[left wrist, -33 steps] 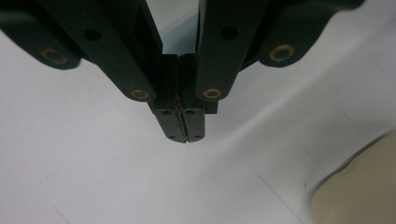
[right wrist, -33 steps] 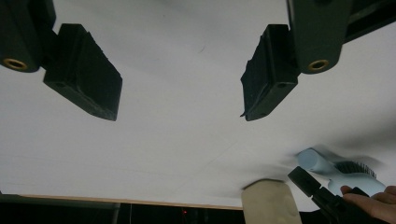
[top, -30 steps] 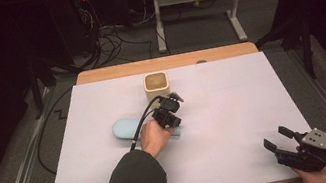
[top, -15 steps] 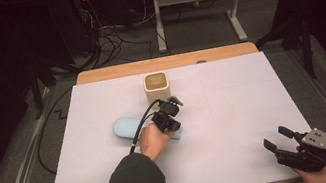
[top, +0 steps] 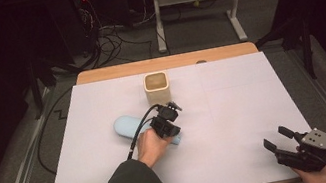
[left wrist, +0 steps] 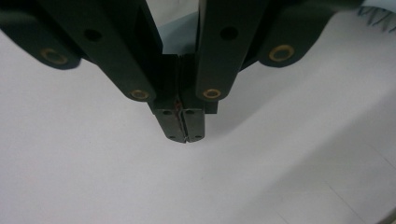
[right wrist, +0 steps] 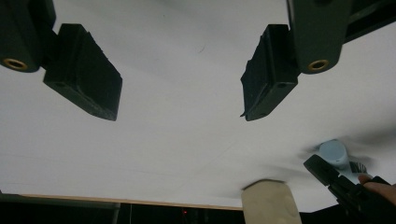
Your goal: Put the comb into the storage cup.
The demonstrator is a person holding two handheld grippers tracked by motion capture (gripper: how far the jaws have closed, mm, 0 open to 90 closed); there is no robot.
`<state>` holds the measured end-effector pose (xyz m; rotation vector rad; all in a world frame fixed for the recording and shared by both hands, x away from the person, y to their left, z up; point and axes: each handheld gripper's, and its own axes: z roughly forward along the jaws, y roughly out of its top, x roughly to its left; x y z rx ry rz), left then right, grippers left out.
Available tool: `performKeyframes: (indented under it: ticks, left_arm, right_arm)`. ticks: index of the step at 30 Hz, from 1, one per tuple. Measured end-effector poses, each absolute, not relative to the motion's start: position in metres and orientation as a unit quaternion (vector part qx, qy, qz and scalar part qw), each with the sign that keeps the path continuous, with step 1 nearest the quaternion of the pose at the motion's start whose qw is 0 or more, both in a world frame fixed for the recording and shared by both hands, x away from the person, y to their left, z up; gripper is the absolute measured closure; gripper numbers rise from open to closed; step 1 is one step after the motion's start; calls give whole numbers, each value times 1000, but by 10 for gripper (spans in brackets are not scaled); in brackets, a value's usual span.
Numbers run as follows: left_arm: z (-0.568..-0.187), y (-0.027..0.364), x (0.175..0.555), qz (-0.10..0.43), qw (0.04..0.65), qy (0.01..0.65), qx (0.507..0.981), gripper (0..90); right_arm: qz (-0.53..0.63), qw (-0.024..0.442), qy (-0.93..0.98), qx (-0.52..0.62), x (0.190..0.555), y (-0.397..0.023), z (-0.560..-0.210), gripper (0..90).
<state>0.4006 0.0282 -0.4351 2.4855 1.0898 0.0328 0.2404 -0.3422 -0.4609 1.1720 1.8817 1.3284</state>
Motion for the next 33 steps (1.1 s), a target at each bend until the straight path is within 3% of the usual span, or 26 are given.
performKeyframes:
  ticks: [33]
  left_arm:
    - [-436,44,378,1,222,382,897,892]
  right_arm:
    - [492,277,702,434,241,-342,-461,292]
